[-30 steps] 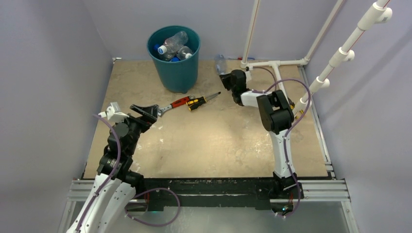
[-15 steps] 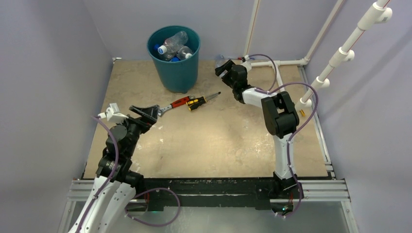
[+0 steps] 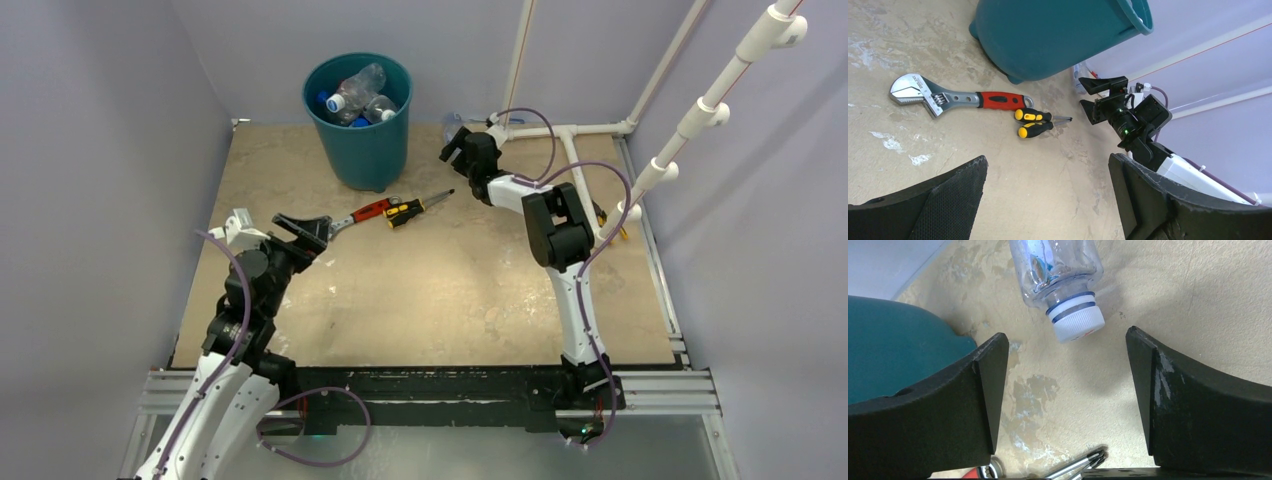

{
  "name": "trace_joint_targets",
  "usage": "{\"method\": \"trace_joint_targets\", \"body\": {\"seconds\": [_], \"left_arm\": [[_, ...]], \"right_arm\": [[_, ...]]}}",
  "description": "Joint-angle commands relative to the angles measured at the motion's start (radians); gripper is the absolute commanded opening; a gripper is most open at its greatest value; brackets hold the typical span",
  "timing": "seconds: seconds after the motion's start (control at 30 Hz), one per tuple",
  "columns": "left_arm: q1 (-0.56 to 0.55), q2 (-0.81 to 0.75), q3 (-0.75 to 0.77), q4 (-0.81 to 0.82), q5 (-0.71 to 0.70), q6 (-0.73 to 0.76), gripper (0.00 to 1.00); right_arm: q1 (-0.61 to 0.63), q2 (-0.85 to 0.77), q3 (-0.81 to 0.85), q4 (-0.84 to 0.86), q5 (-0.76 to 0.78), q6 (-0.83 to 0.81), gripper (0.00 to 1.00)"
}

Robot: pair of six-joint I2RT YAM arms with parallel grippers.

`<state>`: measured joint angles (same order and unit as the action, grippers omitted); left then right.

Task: Put the plastic bottles in the bin
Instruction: Pick up the plastic bottle at the center of the board.

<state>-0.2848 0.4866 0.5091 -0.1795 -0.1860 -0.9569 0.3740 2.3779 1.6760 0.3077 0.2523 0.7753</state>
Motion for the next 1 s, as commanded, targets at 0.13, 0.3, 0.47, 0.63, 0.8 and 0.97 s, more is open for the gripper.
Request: {"method": "trace_joint_targets", "body": {"seconds": [0.13, 0.3, 0.47, 0.63, 0.8, 0.97], "left_arm": [[-0.005, 0.007, 0.000, 0.046, 0.000, 0.026, 0.90], [-0.004, 0.010, -0.004, 0.046, 0.001, 0.029, 0.90], [-0.005, 0.003, -0.004, 0.042, -0.001, 0.028, 0.90], [-0.004, -0.009, -0.001, 0.035, -0.008, 0.029, 0.90], [-0.005, -0.009, 0.013, 0.023, -0.007, 0.033, 0.90], [-0.004, -0.030, 0.021, 0.001, -0.013, 0.035, 0.90]], "right_arm": [[-0.007, 0.041, 0.051, -0.001, 0.031, -0.051, 0.79], [-0.011, 0.054, 0.062, 0.011, 0.030, -0.038, 0.70], [-0.017, 0.076, 0.094, -0.011, 0.012, -0.017, 0.63], [-0.023, 0.084, 0.093, -0.005, -0.002, 0.005, 0.50], [-0.024, 0.087, 0.092, 0.010, -0.021, 0.008, 0.39], [-0.024, 0.029, 0.010, 0.084, -0.007, -0.016, 0.19]]}}
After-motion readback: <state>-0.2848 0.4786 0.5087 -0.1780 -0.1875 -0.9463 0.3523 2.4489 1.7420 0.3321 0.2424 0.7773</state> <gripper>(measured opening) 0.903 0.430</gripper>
